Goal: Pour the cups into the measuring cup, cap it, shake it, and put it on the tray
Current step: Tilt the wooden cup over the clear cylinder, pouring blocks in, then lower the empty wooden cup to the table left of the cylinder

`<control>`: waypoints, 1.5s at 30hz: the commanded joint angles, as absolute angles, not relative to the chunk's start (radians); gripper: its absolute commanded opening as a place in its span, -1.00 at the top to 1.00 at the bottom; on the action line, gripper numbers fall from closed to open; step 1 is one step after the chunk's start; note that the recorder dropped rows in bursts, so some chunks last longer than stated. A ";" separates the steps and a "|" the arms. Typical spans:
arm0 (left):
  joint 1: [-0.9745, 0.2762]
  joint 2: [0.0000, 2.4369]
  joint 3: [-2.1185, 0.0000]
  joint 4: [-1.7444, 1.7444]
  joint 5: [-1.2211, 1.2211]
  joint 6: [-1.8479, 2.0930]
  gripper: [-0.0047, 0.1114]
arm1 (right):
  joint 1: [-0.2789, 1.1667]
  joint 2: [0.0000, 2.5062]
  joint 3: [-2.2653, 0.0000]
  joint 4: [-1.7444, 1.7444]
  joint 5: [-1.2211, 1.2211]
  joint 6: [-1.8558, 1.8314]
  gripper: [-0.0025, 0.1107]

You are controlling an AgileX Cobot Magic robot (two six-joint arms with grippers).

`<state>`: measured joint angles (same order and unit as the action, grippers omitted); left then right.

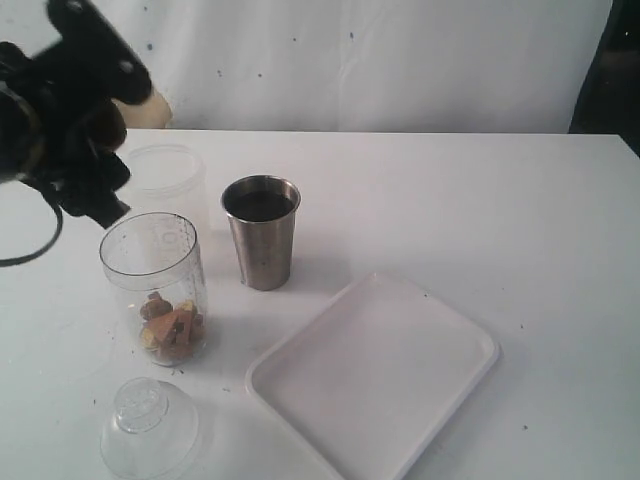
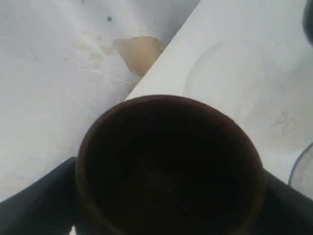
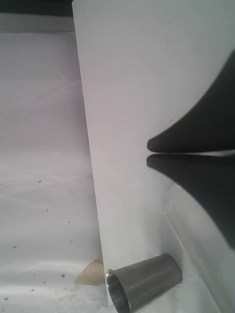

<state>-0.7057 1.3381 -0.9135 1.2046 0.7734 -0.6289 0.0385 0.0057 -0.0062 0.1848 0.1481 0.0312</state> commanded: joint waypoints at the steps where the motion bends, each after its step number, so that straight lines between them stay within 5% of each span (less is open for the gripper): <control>1: -0.544 1.221 -0.878 1.133 0.567 -0.771 0.92 | 0.040 0.000 0.000 0.185 0.142 0.023 0.96; 12: -0.086 1.106 -0.639 1.110 -0.172 -1.125 0.92 | 0.040 0.000 0.000 0.185 0.142 0.023 0.96; 18: 0.070 1.148 -0.510 0.862 -0.457 -0.946 0.92 | 0.040 0.000 0.000 0.185 0.142 0.023 0.96; 28: 0.099 1.292 -0.286 0.342 -0.952 -0.457 0.92 | 0.040 0.000 0.000 0.186 0.142 0.023 0.96; 45: 0.099 1.807 -0.303 0.326 -1.202 -0.313 0.92 | 0.040 0.000 0.000 0.186 0.142 0.023 0.96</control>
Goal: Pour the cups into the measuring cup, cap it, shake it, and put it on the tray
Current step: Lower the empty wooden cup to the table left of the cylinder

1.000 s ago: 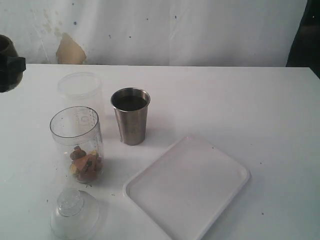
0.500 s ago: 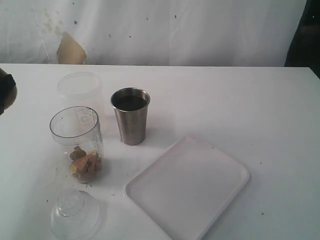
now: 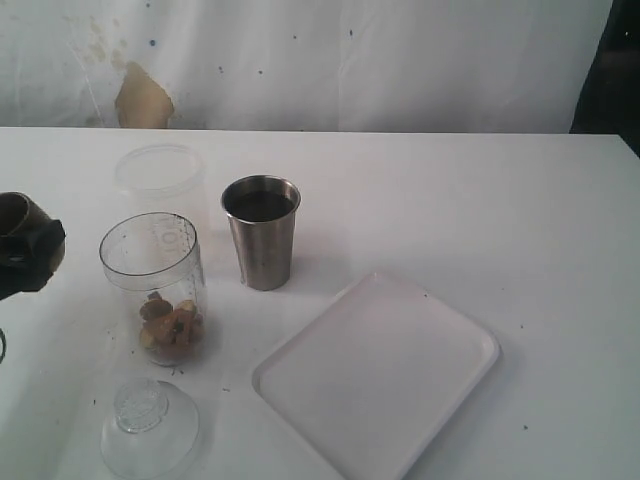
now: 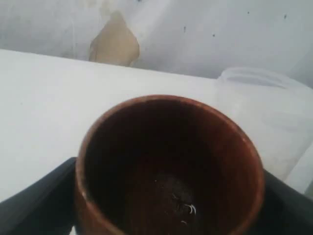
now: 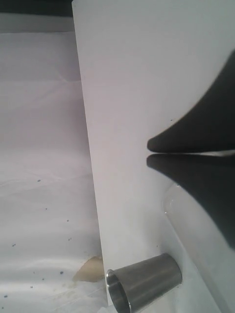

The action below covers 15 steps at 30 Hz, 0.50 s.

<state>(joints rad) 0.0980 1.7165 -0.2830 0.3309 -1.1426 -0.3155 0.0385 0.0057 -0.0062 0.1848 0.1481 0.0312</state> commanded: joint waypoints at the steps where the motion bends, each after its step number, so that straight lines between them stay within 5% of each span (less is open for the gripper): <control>1: 0.097 1.842 -0.322 0.344 -1.187 -0.313 0.92 | 0.040 0.000 0.000 0.186 0.142 0.023 0.96; 7: 0.097 1.944 -0.376 0.428 -1.179 -0.266 0.82 | 0.040 0.000 0.000 0.186 0.142 0.023 0.96; 15: 0.097 2.002 -0.399 0.473 -1.188 -0.207 -0.28 | 0.040 0.000 0.000 0.186 0.142 0.023 0.96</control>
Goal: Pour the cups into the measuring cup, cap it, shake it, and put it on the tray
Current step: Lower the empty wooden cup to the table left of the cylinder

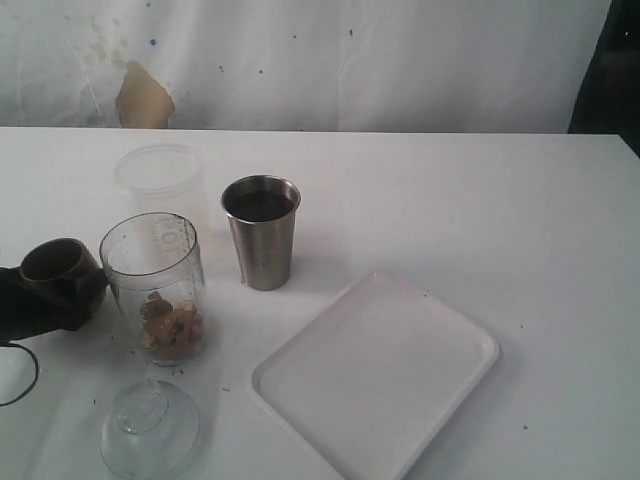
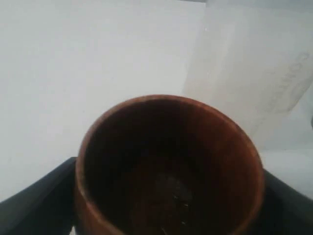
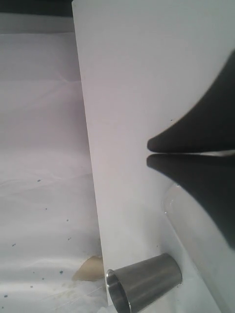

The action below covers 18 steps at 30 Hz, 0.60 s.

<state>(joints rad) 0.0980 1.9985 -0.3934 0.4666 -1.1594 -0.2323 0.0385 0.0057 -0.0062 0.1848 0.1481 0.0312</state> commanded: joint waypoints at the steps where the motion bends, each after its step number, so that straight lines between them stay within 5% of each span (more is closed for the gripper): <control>1: 0.097 2.002 -0.399 0.473 -1.191 -0.205 -0.39 | 0.040 0.000 0.000 0.186 0.142 0.023 0.96; 6: 0.097 2.000 -0.383 0.473 -1.203 -0.205 -0.70 | 0.040 0.000 0.000 0.186 0.142 0.023 0.96; 18: 0.097 1.914 -0.271 0.325 -1.221 -0.156 -0.73 | 0.040 0.000 0.000 0.186 0.142 0.034 0.96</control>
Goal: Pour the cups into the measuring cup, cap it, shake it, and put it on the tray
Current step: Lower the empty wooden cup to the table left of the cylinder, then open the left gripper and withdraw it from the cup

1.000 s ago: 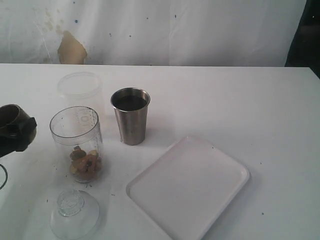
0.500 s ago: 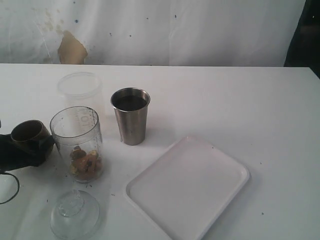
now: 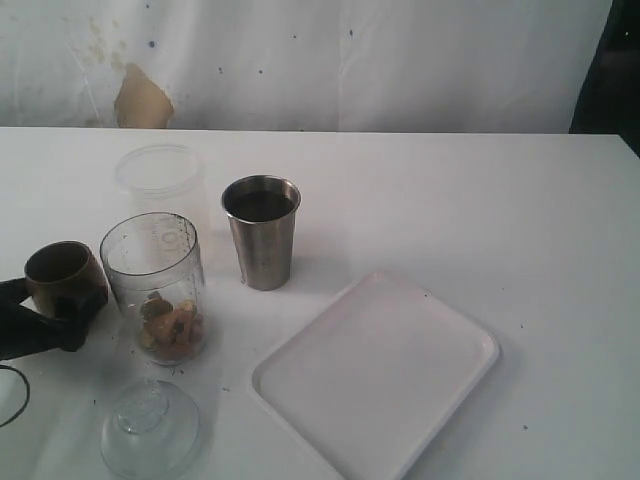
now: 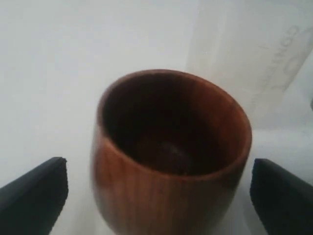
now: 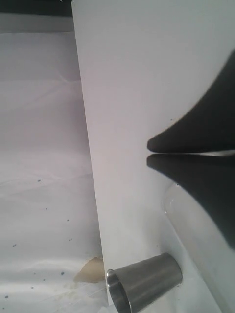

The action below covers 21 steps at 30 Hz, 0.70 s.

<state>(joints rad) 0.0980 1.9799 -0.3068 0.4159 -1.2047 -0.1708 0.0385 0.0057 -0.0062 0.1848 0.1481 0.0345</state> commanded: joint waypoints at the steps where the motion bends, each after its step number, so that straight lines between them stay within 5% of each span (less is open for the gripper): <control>1: 0.097 1.892 -0.269 0.319 -1.221 -0.159 -0.73 | 0.040 0.000 0.000 0.186 0.142 0.034 0.96; 14: 0.097 1.637 -0.240 0.315 -1.221 -0.323 -0.63 | 0.040 0.000 0.000 0.186 0.142 0.034 0.96; 17: 0.097 1.570 -0.240 0.310 -1.192 -0.400 -0.19 | 0.040 0.000 0.000 0.186 0.142 0.034 0.96; 21: 0.097 1.450 -0.240 0.310 -1.006 -0.429 0.90 | 0.040 0.000 0.000 0.186 0.142 0.034 0.96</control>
